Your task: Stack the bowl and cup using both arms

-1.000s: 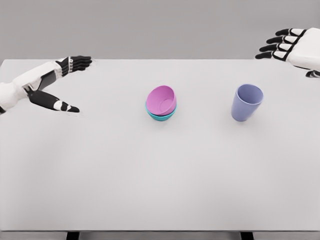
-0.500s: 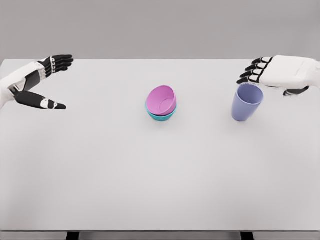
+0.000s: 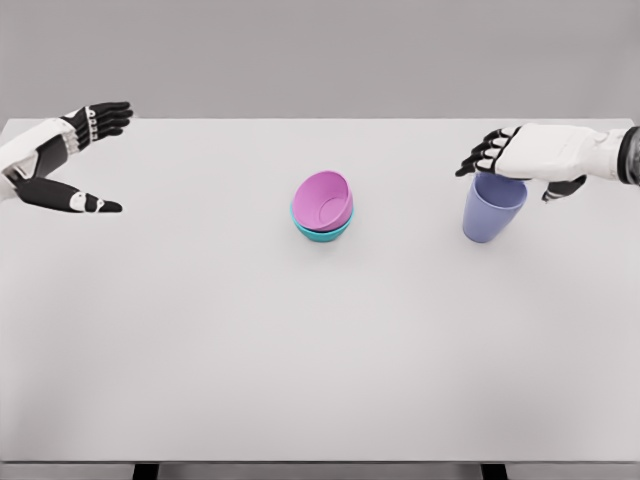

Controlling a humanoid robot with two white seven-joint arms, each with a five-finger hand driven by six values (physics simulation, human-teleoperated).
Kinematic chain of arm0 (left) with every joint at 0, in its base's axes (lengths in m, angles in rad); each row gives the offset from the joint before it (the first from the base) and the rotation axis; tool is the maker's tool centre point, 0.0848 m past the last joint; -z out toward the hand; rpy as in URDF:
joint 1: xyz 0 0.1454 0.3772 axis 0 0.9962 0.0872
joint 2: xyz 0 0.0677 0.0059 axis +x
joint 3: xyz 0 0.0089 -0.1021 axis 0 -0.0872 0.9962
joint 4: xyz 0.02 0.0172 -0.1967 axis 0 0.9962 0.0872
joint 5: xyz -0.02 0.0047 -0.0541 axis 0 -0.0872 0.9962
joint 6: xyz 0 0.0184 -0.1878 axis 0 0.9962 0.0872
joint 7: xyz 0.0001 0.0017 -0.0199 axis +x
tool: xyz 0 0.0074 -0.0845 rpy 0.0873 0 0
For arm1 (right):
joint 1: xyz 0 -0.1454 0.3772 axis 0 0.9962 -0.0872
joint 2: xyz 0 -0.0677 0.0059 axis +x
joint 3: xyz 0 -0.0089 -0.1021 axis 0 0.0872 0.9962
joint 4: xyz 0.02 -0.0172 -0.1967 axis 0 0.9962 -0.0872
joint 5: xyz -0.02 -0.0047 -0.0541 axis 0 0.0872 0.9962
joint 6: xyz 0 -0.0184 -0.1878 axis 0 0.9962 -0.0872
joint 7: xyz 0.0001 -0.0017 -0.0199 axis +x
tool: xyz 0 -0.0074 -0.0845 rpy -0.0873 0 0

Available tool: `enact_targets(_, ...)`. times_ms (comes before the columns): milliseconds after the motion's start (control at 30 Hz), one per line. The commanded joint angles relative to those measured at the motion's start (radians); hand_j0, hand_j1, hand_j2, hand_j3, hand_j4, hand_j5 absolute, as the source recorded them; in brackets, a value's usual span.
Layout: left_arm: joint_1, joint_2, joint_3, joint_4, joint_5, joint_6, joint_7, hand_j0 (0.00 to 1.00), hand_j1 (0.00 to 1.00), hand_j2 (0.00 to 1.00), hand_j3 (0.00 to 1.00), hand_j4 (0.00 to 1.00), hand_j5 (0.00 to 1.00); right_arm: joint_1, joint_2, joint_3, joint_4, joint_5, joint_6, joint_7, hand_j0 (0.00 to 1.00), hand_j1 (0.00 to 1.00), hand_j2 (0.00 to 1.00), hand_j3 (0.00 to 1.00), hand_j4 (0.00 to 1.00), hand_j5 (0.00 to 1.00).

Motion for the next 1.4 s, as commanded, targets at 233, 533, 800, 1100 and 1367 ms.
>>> enact_targets(233, 0.002, -0.023, 0.025, 0.008, 0.005, 0.006, 0.0, 1.0, 1.0, 1.0, 1.0, 1.0, 1.0, -0.014, 0.025, 0.066, 0.048, -0.004, 0.002, 0.0, 1.0, 1.0, 1.0, 1.0, 1.0, 1.0)
enact_targets(533, 0.002, -0.024, 0.025, 0.008, 0.004, 0.006, 0.0, 1.0, 1.0, 1.0, 1.0, 1.0, 1.0, -0.021, 0.032, 0.071, 0.082, -0.004, 0.002, 0.0, 1.0, 1.0, 1.0, 1.0, 1.0, 1.0)
enact_targets(800, 0.002, -0.024, 0.025, 0.008, 0.004, 0.008, 0.0, 1.0, 1.0, 1.0, 1.0, 1.0, 1.0, -0.028, 0.034, 0.069, 0.084, -0.004, 0.002, 0.0, 0.97, 0.97, 0.97, 0.97, 0.97, 0.97)
enact_targets(1100, 0.002, -0.027, 0.025, 0.008, 0.004, 0.008, 0.0, 1.0, 1.0, 1.0, 1.0, 1.0, 1.0, -0.031, 0.044, 0.066, 0.084, -0.019, 0.002, 0.0, 0.74, 0.74, 0.74, 0.74, 0.74, 0.74)
enact_targets(1367, 0.002, -0.027, 0.025, 0.008, 0.004, 0.008, 0.0, 1.0, 1.0, 1.0, 1.0, 1.0, 1.0, -0.035, 0.044, 0.052, 0.087, -0.028, 0.002, 0.0, 0.69, 0.69, 0.69, 0.69, 0.69, 0.69)
